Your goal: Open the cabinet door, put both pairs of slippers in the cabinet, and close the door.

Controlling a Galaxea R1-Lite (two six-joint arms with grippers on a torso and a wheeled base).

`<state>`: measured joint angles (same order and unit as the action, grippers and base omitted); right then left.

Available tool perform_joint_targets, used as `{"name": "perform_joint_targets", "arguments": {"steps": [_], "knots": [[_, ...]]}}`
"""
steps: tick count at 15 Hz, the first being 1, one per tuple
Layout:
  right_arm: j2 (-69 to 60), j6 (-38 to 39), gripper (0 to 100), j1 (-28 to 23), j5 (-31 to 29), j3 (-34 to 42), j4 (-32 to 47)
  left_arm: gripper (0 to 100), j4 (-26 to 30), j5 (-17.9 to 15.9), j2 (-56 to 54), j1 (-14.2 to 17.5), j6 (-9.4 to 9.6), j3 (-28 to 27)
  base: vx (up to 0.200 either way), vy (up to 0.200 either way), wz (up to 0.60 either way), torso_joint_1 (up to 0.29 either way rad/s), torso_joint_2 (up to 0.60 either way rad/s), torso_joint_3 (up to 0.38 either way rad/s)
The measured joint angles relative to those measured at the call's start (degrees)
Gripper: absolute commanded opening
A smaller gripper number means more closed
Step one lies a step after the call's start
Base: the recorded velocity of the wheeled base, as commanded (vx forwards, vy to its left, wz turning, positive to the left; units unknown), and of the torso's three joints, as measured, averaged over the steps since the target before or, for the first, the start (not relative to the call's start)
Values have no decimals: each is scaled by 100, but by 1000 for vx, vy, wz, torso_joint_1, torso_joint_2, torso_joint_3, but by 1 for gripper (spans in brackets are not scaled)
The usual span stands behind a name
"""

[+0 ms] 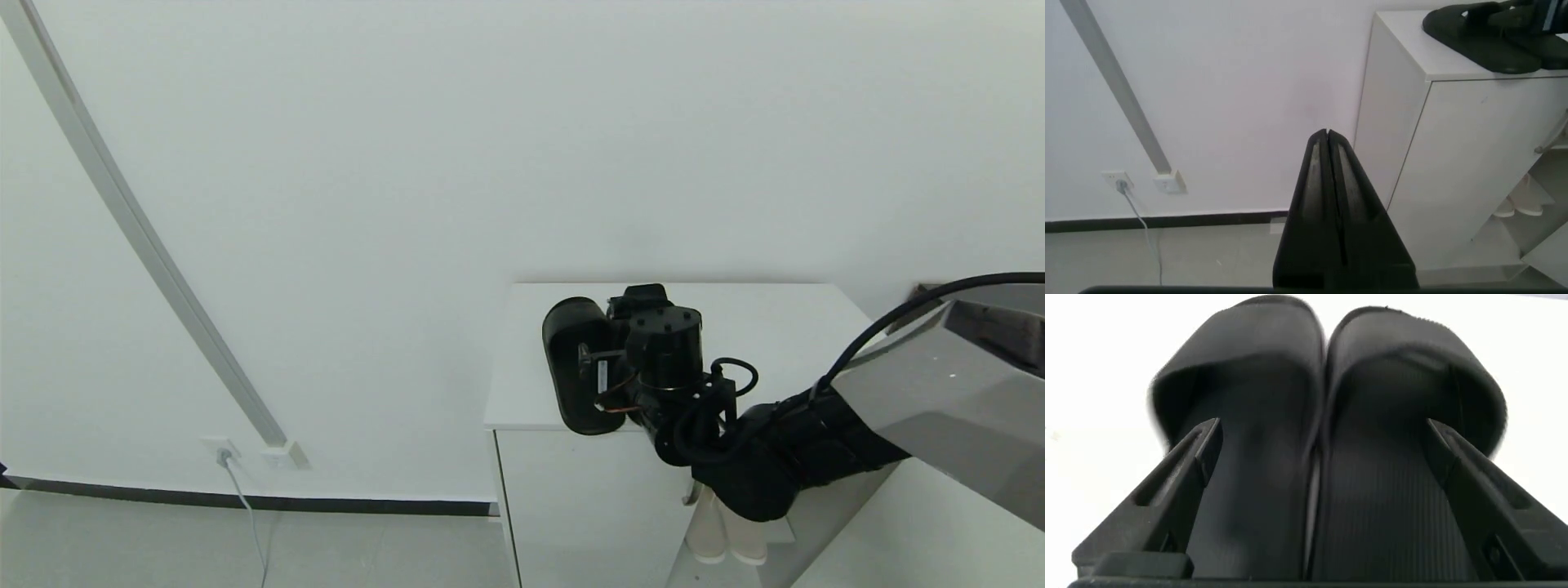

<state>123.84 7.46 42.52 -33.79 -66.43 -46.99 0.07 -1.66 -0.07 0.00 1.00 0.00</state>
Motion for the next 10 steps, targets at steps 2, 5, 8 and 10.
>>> {"name": "perform_joint_targets", "arguments": {"steps": [2,5,8,10], "knots": [[223,-18,100,-82,89,-341,160,0,0,-1,0,0,-2,0,0,0,0,0,0,0],[485,-16,100,-212,238,-962,605,0,0,-1,0,0,-2,0,0,0,0,0,0,0],[691,-18,100,-302,293,-1480,907,0,2,0,0,0,-2,0,0,0,0,0,0,0],[794,-24,0,-346,319,-1657,941,0,2,-1,0,0,-2,0,0,0,0,0,0,0]]}}
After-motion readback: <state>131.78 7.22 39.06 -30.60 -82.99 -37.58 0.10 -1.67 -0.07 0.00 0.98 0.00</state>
